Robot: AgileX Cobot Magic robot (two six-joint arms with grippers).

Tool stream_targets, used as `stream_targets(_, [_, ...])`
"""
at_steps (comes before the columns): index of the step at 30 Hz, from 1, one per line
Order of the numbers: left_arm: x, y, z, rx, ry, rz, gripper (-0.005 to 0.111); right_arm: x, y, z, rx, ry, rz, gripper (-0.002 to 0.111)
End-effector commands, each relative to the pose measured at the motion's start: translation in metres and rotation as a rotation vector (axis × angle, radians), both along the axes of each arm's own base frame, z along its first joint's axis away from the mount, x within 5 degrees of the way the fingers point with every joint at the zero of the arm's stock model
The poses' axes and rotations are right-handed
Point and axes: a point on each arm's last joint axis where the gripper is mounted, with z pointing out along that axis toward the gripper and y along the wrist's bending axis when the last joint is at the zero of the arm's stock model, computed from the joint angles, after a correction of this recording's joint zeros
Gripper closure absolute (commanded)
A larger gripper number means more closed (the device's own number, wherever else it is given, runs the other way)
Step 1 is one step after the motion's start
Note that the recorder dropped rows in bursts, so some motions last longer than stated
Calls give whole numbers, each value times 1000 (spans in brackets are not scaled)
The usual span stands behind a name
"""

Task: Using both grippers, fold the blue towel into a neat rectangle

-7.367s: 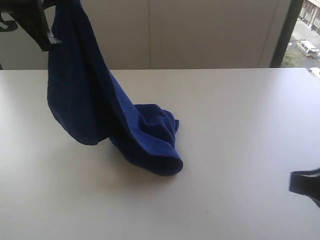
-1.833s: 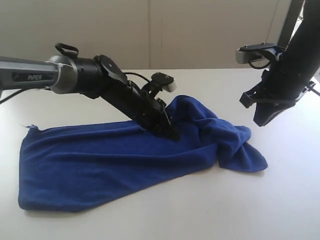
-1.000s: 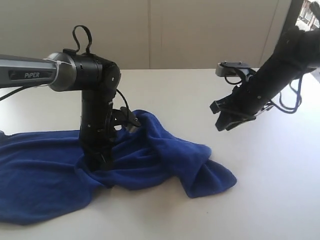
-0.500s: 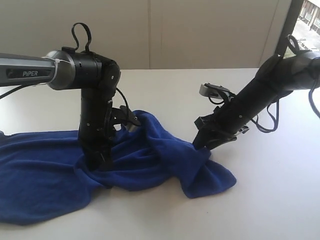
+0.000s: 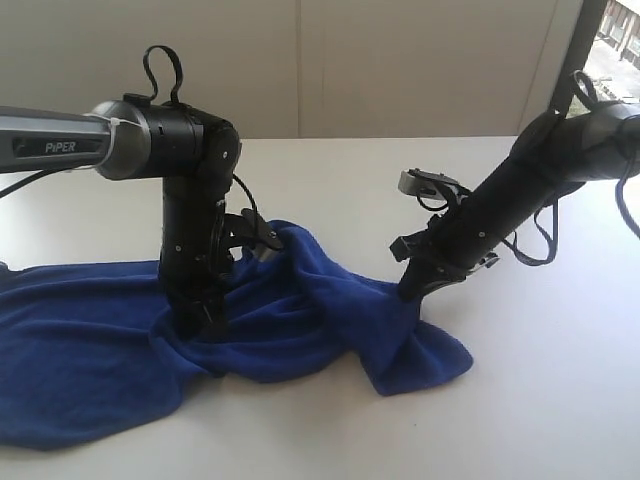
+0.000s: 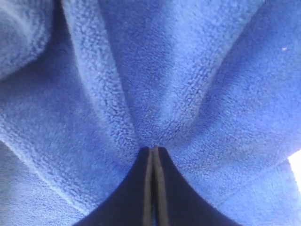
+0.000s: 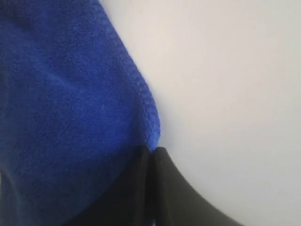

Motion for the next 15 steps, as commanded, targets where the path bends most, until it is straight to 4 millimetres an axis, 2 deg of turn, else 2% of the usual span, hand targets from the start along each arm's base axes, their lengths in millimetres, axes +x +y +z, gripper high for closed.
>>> stream_targets(1, [-2,2,3,0,10,13,107,11,-11,16,-116,-101,-10,108])
stream_targets(11, [-5,-3,3,-43,30,30,107,58,-40,74,-428,-460,-101,108])
stream_targets(15, [-5,-3,3,-41,32,30,107,77,-44,74,-485,-566,-93,108])
